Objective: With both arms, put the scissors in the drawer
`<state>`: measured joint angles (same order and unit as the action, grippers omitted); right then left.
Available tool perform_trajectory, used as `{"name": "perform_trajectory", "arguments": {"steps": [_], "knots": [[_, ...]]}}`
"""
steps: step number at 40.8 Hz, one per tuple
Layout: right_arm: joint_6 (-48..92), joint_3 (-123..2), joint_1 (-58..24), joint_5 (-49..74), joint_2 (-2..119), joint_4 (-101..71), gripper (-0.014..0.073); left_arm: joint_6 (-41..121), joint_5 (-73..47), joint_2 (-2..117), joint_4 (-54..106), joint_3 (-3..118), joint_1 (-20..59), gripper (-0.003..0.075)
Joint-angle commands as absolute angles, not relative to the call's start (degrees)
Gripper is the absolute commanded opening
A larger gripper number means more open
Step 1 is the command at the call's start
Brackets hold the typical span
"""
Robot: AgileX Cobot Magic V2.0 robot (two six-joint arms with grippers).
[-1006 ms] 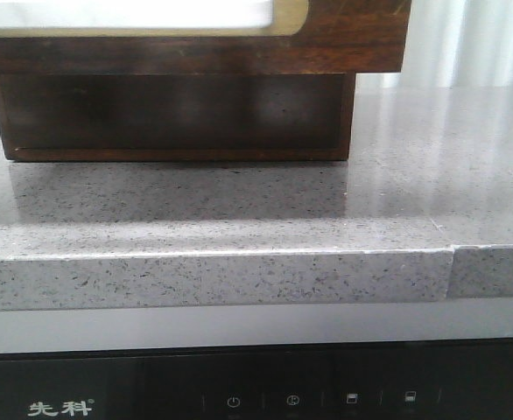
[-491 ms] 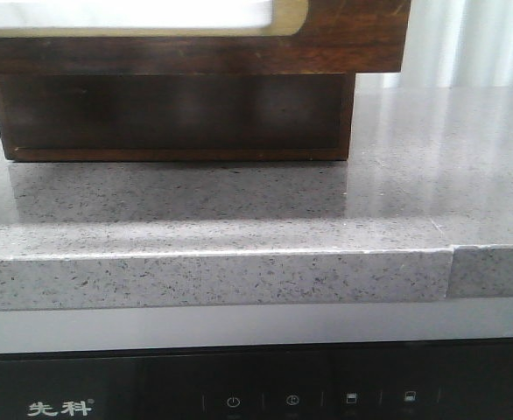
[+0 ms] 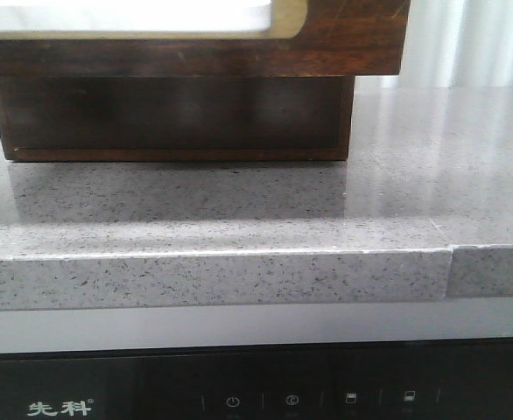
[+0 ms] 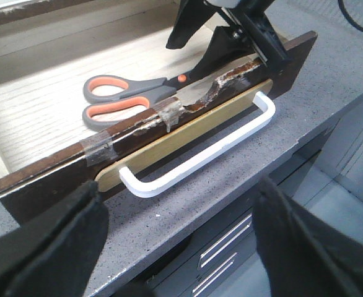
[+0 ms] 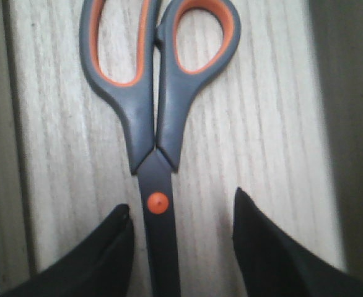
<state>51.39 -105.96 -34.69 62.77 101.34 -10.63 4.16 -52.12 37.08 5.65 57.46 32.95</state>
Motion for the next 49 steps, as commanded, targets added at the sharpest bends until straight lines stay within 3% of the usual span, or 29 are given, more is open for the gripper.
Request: {"name": "perform_trajectory", "arguments": {"steps": [1, 12, 23, 49], "knots": [[50.7, -107.5, -34.5, 60.5, 97.9, -11.1, 0.0422, 3.6, -47.9, 37.3, 6.1, 58.8, 33.5, 0.0491], [41.2, -107.6, -34.4, 60.8, 92.0, -11.1, 0.0422, 3.6, -47.9, 37.3, 6.1, 58.8, 33.5, 0.0491], [14.0, -105.7, -32.5, 62.3, 82.0, -11.0, 0.0389, 3.6, -47.9, 37.3, 6.1, 58.8, 33.5, 0.0491], [10.1, -72.5, -32.6, 55.1, 44.9, -12.1, 0.0360, 3.6, -47.9, 37.3, 6.1, 58.8, 33.5, 0.0491]]}}
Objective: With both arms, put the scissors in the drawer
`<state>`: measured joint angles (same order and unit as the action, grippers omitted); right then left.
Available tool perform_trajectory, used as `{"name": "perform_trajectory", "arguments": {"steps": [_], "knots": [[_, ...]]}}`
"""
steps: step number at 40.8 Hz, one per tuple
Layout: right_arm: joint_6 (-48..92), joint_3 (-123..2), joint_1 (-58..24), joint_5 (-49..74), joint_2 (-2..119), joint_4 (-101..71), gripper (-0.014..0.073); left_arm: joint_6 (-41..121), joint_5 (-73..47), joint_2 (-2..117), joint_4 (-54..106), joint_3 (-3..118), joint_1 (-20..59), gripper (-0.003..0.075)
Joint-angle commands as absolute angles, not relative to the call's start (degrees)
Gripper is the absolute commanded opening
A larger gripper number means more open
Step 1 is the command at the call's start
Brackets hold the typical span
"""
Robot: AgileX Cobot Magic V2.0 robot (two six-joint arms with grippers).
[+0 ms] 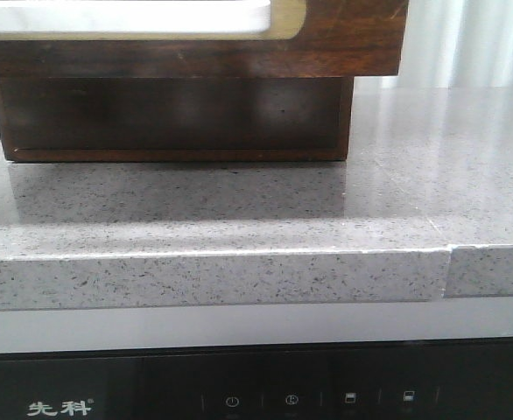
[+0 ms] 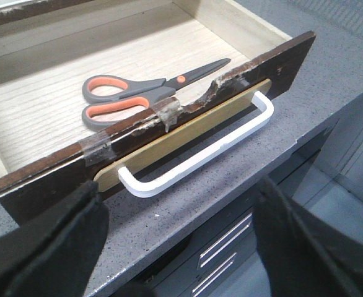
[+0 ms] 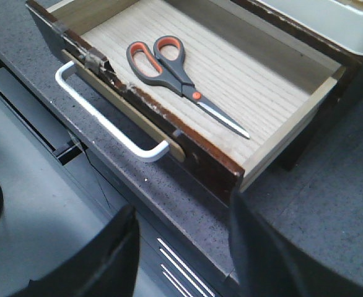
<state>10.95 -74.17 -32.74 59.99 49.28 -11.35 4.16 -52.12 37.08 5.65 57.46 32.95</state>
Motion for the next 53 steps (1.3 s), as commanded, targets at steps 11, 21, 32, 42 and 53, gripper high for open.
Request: {"name": "perform_trajectory", "arguments": {"steps": [11, 21, 32, 42, 53], "knots": [[8.3, -66.4, -32.6, 54.9, 35.8, -11.3, 0.0360, 3.6, -47.9, 37.3, 6.1, 58.8, 33.5, 0.0491], [8.3, -66.0, -32.6, 55.4, 35.3, -11.3, 0.0360, 3.6, -48.0, 37.3, 6.1, 58.8, 33.5, 0.0487], [8.3, -65.8, -32.6, 55.4, 35.3, -11.3, 0.0138, 3.6, -48.1, 37.3, 6.1, 58.8, 33.5, 0.0155], [8.3, -65.8, -32.6, 55.2, 35.3, -11.3, -0.0066, 3.6, -48.1, 37.3, 6.1, 58.8, 33.5, -0.0020], [8.3, -65.8, -32.6, 55.2, 35.3, -11.3, -0.0068, 3.6, -48.1, 37.3, 6.1, 58.8, 33.5, -0.0020]]}}
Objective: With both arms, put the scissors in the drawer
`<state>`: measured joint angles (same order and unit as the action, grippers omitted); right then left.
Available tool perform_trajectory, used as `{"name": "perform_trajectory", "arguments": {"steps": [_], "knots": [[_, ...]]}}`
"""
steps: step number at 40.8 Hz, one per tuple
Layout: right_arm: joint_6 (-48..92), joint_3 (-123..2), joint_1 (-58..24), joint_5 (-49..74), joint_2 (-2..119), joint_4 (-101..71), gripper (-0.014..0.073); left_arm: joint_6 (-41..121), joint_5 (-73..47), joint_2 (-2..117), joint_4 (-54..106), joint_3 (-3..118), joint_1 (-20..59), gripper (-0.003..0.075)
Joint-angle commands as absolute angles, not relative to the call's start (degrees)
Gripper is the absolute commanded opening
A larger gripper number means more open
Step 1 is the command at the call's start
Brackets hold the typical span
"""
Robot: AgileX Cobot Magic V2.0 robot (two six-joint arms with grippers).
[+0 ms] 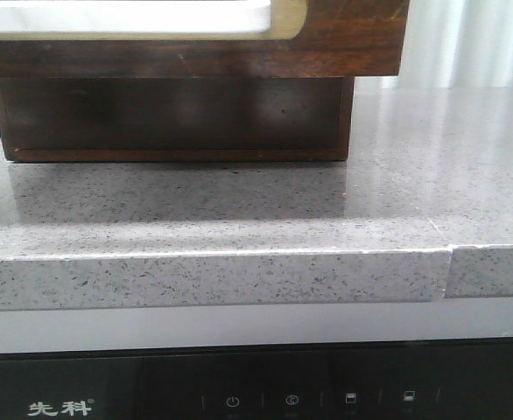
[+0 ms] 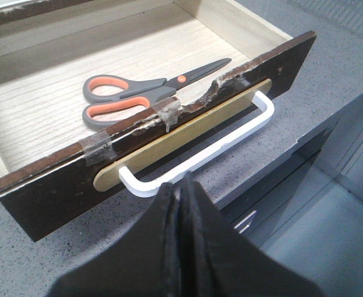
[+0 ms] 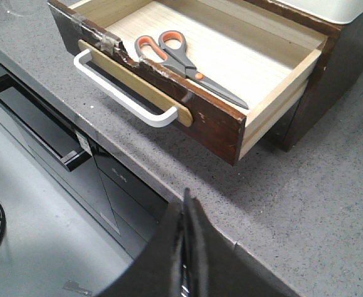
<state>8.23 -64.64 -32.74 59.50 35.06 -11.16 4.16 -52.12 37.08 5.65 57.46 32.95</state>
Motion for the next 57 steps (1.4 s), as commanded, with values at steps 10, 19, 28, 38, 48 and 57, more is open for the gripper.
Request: {"name": "perform_trajectory", "arguments": {"steps": [10, 19, 28, 38, 48, 57], "knots": [[8.3, -65.8, -32.6, 55.2, 35.3, -11.3, -0.0068, 3.6, -48.1, 37.3, 6.1, 58.8, 33.5, -0.0020], [8.3, -65.8, -32.6, 55.2, 35.3, -11.3, -0.0068, 3.9, -43.8, 35.3, 3.3, 54.6, 27.9, -0.0020], [8.3, -65.8, -32.6, 55.2, 35.3, -11.3, -0.0068, 3.9, -26.9, 25.6, 2.5, 38.5, 13.7, -0.0020], [8.3, -65.8, -32.6, 55.2, 35.3, -11.3, -0.0068, 3.9, -10.3, 10.2, 3.2, 16.2, 3.4, -0.0020], [8.3, -65.8, -32.6, 55.2, 35.3, -11.3, -0.0068, 3.9, -0.4, -0.5, 3.5, 1.4, -0.3, -0.0020], [8.3, -65.8, -32.6, 55.4, 35.4, -11.3, -0.0068, 3.9, 4.2, -1.3, 3.5, -1.7, -0.4, -0.0020]]}}
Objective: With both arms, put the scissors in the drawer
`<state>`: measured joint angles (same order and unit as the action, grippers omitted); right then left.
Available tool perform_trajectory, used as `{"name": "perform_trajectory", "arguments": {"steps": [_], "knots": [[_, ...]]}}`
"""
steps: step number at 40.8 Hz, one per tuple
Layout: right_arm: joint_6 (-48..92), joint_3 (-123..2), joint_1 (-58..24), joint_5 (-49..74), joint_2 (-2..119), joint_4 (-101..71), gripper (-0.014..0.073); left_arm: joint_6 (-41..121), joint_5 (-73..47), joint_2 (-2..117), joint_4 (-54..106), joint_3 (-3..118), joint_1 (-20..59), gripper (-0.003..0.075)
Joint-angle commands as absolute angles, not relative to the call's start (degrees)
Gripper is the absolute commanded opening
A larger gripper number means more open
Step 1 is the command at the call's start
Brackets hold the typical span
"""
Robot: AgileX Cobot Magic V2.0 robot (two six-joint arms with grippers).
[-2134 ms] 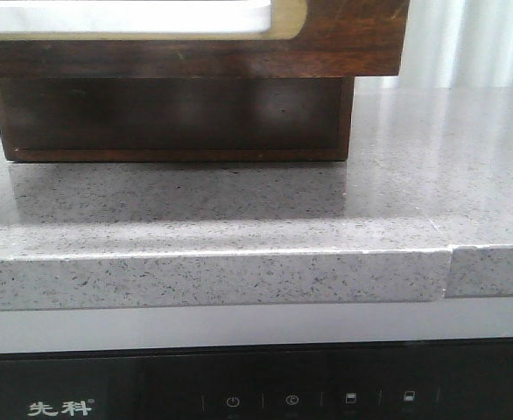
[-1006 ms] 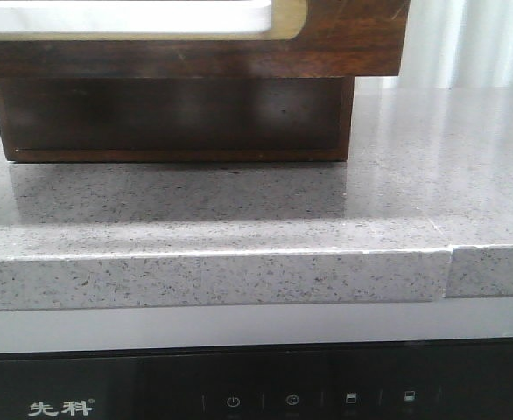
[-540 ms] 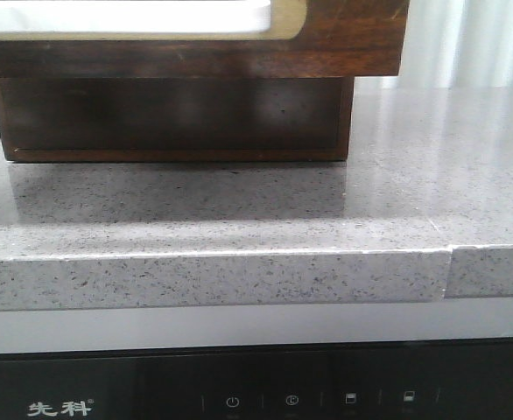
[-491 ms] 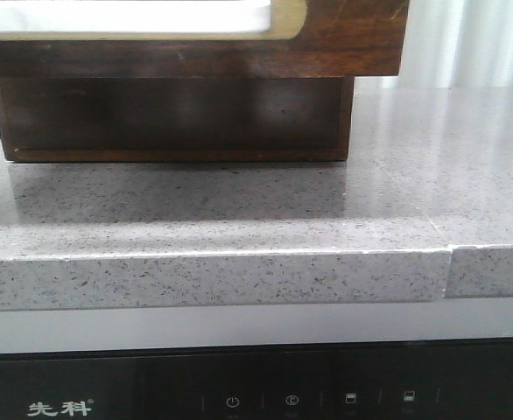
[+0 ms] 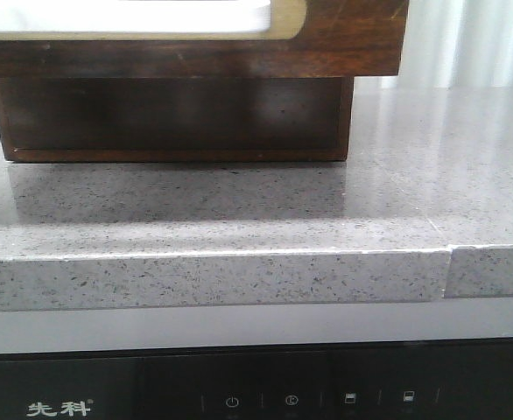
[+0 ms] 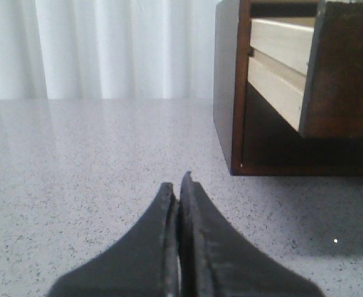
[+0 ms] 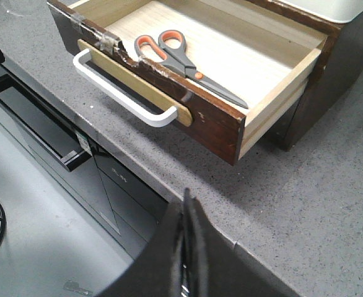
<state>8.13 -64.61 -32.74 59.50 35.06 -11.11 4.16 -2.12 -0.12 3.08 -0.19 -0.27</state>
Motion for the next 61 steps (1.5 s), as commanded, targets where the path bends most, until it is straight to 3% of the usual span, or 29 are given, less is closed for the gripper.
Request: {"name": "perform_trajectory", "arguments": {"steps": [1, 52, 61], "knots": [[8.3, -65.8, -32.6, 55.4, 35.4, -11.3, -0.0068, 3.9, 4.4, -1.3, 3.5, -1.7, -0.4, -0.0020], [8.3, -65.0, -32.3, 55.1, 35.1, -11.1, -0.0068, 3.9, 4.8, -1.3, 3.5, -1.7, -1.1, -0.0020], [11.0, -54.1, -20.1, 43.6, 28.3, -7.7, -0.0068, 3.9, 4.8, -1.2, 3.5, -1.7, -1.0, -0.0020]]}}
